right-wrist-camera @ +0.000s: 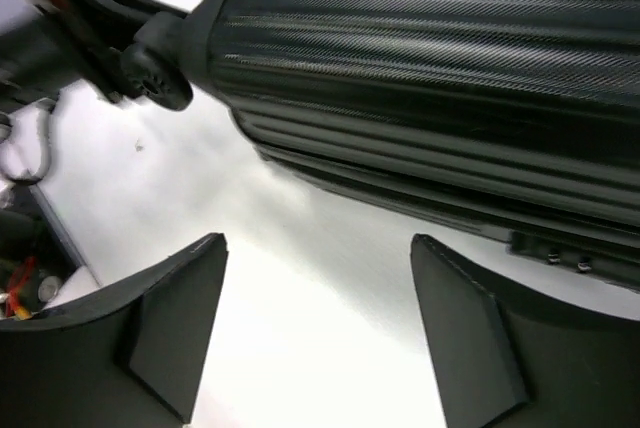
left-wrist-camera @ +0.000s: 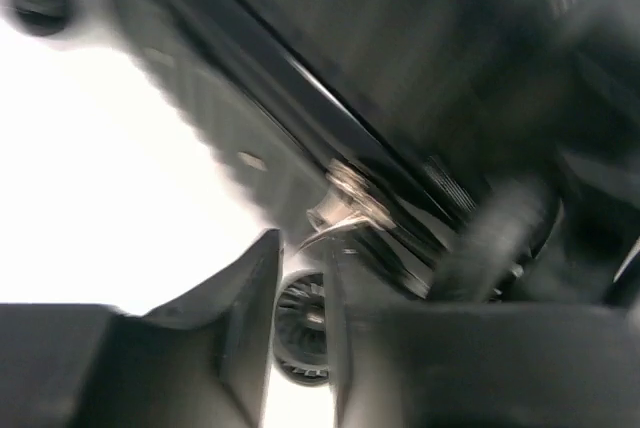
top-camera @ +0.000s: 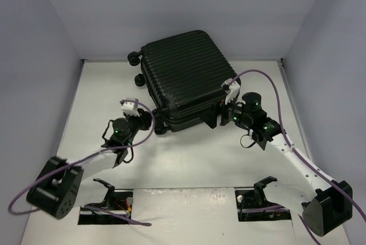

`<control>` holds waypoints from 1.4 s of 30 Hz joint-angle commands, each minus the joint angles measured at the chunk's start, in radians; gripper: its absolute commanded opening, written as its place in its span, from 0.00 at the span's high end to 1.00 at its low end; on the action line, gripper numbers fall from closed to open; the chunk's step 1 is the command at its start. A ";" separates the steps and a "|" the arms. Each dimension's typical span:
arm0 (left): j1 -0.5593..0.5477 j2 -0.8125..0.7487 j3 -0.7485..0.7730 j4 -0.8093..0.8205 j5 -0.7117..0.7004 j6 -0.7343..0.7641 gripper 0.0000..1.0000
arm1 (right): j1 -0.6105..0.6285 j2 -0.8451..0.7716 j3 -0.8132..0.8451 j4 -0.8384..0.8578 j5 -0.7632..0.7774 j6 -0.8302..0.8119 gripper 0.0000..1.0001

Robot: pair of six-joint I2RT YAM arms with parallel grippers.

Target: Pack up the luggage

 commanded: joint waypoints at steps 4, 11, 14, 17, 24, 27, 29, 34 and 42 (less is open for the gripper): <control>0.055 -0.386 0.252 -0.606 -0.247 -0.048 0.51 | -0.036 -0.007 0.124 -0.005 0.099 -0.040 0.00; 0.132 -0.453 0.562 -1.256 -0.392 -0.054 0.26 | -0.121 0.045 0.286 -0.046 0.341 -0.020 0.00; 0.184 -0.404 0.747 -1.468 -0.326 -0.012 0.20 | -0.159 0.076 0.345 -0.085 0.379 -0.073 0.00; 0.227 -0.347 0.925 -1.642 -0.303 0.022 0.17 | -0.179 0.082 0.395 -0.100 0.450 -0.107 0.00; 0.258 -0.391 1.077 -1.739 -0.333 0.045 0.17 | -0.179 0.058 0.418 -0.109 0.619 -0.086 0.00; 0.256 -0.404 1.108 -1.773 -0.358 0.055 0.17 | -0.180 0.024 0.409 -0.111 0.644 -0.066 0.00; 0.253 -0.413 1.113 -1.782 -0.364 0.052 0.17 | -0.179 0.007 0.400 -0.112 0.636 -0.066 0.00; 0.250 -0.424 1.108 -1.788 -0.375 0.040 0.09 | -0.180 -0.039 0.388 -0.112 0.656 -0.085 0.00; 0.245 -0.430 1.142 -1.819 -0.418 0.055 0.03 | -0.179 -0.063 0.404 -0.118 0.641 -0.098 0.00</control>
